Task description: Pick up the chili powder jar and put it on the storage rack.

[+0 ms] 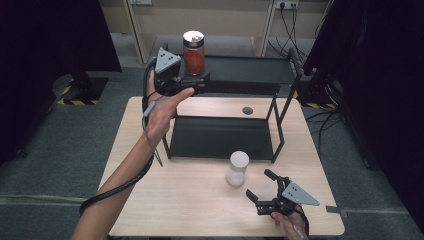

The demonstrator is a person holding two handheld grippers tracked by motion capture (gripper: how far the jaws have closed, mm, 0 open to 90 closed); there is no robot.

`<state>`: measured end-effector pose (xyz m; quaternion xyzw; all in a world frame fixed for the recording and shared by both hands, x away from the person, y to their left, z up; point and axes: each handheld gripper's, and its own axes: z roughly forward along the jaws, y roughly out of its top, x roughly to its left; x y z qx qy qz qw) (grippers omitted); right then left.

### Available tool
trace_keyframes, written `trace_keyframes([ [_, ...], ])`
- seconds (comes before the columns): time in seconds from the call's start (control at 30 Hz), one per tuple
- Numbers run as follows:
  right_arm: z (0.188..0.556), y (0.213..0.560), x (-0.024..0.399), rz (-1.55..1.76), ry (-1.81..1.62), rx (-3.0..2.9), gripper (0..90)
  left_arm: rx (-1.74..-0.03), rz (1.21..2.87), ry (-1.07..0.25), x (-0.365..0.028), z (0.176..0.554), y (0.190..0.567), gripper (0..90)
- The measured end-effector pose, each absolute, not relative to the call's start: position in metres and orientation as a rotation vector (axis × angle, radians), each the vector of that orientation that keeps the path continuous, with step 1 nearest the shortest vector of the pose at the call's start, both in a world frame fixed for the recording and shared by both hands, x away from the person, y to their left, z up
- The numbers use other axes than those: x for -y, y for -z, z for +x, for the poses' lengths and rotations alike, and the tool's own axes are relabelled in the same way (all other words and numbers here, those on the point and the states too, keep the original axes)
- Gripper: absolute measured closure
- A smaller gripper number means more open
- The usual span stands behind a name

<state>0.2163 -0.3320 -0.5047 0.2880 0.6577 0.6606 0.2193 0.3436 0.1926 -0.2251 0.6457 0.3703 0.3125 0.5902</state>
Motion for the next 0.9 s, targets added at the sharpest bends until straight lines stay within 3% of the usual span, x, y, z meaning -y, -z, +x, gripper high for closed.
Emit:
trace_keyframes([
  [0.9,0.216,0.505,0.331,0.794,-1.825,-1.822,0.3,-0.771,1.475,-0.68,-0.198,0.301,0.271,1.8],
])
